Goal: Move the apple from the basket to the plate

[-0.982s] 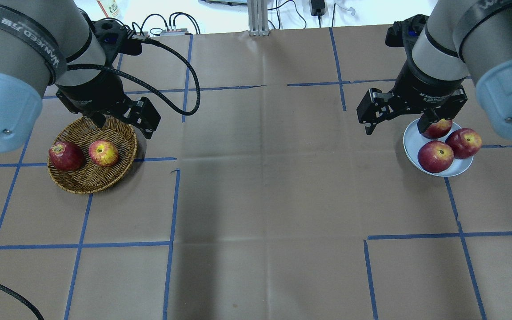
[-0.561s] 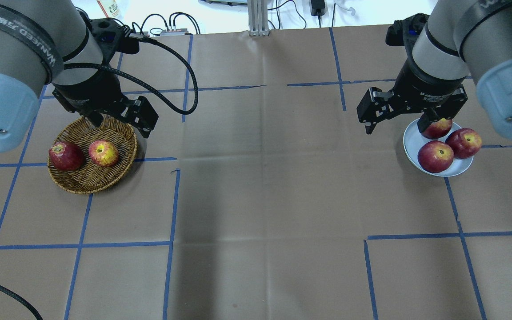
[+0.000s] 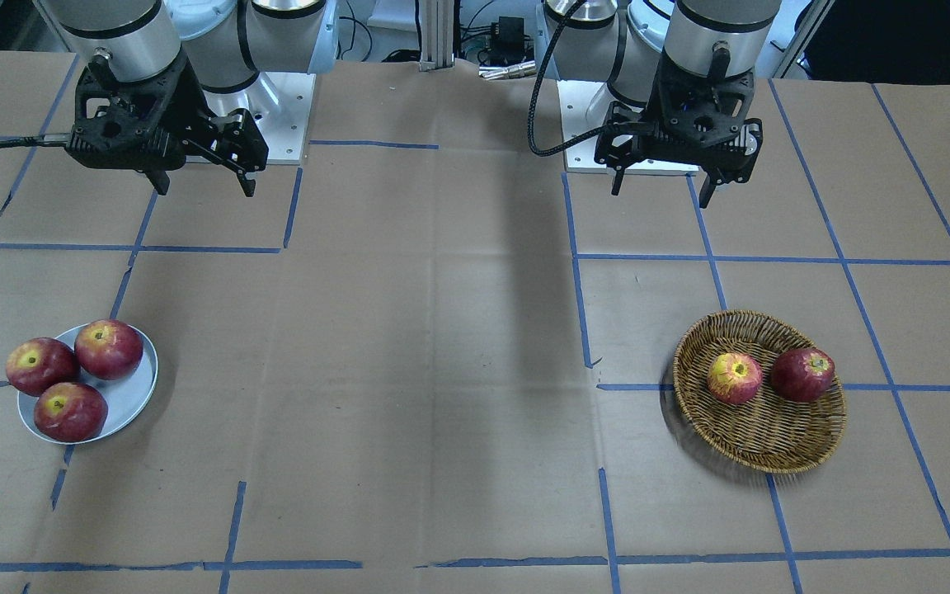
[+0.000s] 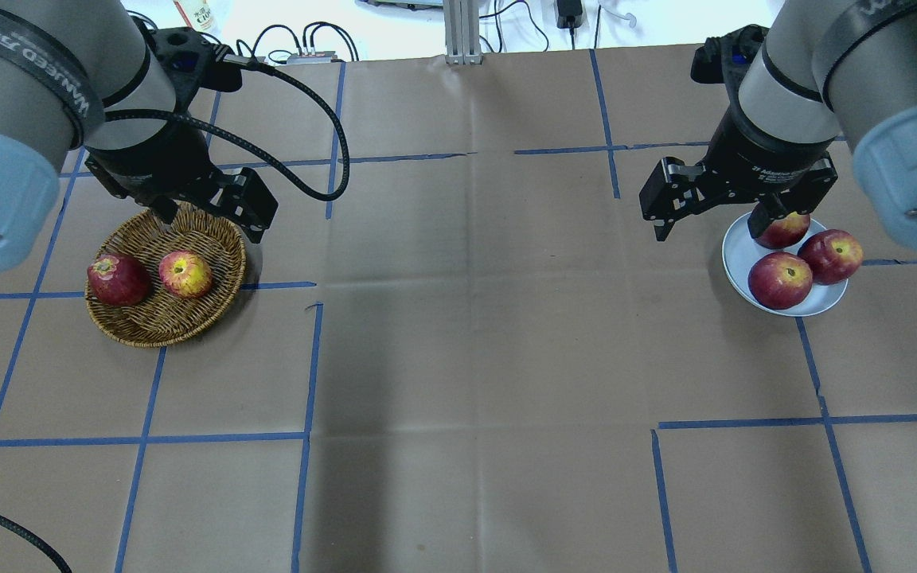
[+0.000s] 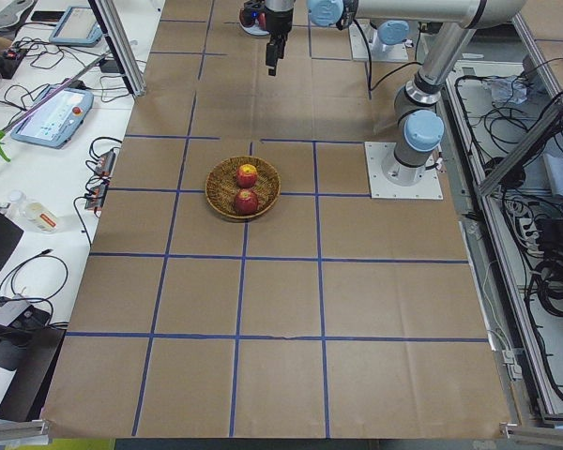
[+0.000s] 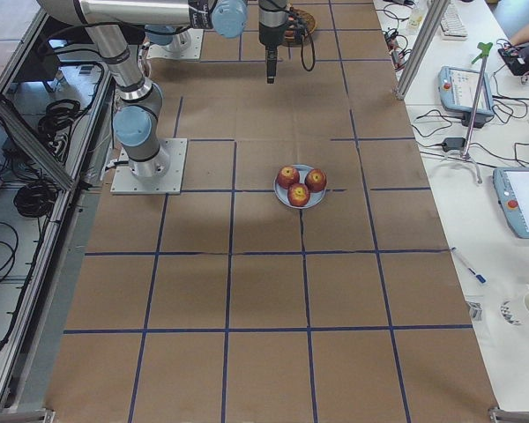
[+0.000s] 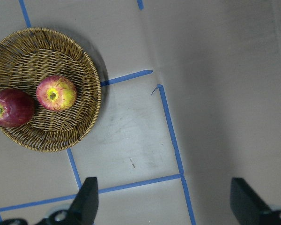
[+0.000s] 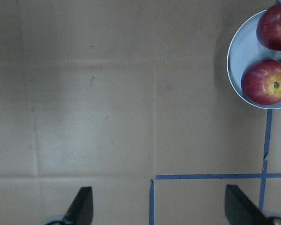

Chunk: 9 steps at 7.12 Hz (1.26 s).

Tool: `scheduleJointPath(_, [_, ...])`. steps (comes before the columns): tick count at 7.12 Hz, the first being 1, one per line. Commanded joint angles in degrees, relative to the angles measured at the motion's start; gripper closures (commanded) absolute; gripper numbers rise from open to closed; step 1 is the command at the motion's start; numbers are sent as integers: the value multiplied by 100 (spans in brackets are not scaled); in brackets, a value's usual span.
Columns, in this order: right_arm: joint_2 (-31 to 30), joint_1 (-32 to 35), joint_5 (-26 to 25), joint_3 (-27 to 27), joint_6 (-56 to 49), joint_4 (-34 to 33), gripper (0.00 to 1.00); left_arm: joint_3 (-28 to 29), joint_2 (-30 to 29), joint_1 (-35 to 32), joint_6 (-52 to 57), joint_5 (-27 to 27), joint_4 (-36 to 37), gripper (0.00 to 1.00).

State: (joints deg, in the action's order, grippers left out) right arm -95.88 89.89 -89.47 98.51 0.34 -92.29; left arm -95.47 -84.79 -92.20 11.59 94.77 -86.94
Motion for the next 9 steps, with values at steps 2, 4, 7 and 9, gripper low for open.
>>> scheduleJointPath(2, [-1, 2, 0, 1, 2, 1, 0, -165, -108, 96, -43, -46, -86, 1])
scheduleJointPath(4, [-1, 2, 0, 10, -7, 1, 0, -419, -685, 508, 680, -47, 358, 1])
scheduleJointPath(7, [-1, 2, 0, 10, -7, 1, 0, -692, -1625, 1281, 2906, -55, 2054, 1])
scheduleJointPath(9, [-1, 2, 0, 10, -7, 1, 0, -693, -2224, 1502, 3600, -238, 2722, 2])
